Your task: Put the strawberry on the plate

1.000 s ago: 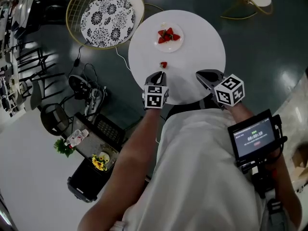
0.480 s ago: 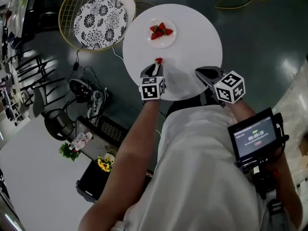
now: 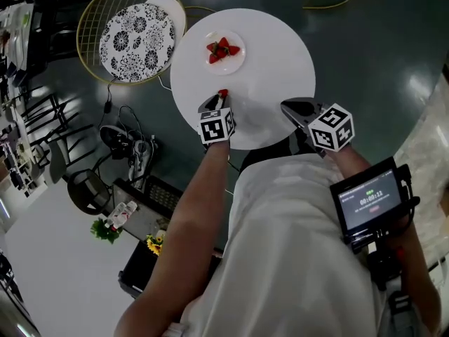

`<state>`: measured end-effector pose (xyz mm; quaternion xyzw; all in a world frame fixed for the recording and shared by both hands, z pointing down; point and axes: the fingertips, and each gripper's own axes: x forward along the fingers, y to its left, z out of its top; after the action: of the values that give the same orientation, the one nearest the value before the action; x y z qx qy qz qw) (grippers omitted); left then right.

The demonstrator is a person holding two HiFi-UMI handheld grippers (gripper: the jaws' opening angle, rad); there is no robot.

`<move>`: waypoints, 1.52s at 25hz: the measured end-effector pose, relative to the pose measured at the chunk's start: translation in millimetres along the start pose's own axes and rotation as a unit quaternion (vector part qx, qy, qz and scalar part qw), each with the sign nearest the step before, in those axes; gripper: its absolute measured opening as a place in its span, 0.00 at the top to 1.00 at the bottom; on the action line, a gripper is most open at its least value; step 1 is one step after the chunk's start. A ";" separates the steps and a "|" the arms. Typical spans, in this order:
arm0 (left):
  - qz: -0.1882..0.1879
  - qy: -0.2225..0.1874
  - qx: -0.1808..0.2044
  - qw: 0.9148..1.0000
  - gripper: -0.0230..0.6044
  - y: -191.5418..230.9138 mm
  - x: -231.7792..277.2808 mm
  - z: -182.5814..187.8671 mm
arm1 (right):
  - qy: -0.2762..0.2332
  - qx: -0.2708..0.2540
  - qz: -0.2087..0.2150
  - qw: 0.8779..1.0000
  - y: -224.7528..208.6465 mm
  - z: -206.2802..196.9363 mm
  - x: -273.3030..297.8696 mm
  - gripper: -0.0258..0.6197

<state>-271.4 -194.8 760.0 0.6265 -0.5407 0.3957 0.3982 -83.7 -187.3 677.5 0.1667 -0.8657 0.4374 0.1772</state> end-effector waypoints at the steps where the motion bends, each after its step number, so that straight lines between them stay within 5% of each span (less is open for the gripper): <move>1: 0.000 0.001 0.001 1.000 0.77 -0.5 0.7 0.1 | 0.000 0.000 0.000 1.000 -0.4 0.2 -0.2 0.95; 19: -0.008 -0.040 0.007 0.999 0.89 -1.8 -12.6 12.8 | 0.006 -0.022 0.008 1.000 5.2 14.3 8.8 0.95; 27: -0.018 -0.020 0.015 1.000 0.75 -9.2 -2.1 11.6 | 0.014 -0.019 0.008 1.000 7.1 11.8 9.8 0.95; 38: -0.017 0.003 0.039 0.999 0.75 -4.8 8.1 9.9 | 0.011 -0.009 -0.005 1.000 0.3 8.4 4.4 0.95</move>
<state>-265.1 -206.5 763.5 0.6494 -0.5129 0.4119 0.3815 -89.0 -194.6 674.6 0.1652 -0.8667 0.4305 0.1903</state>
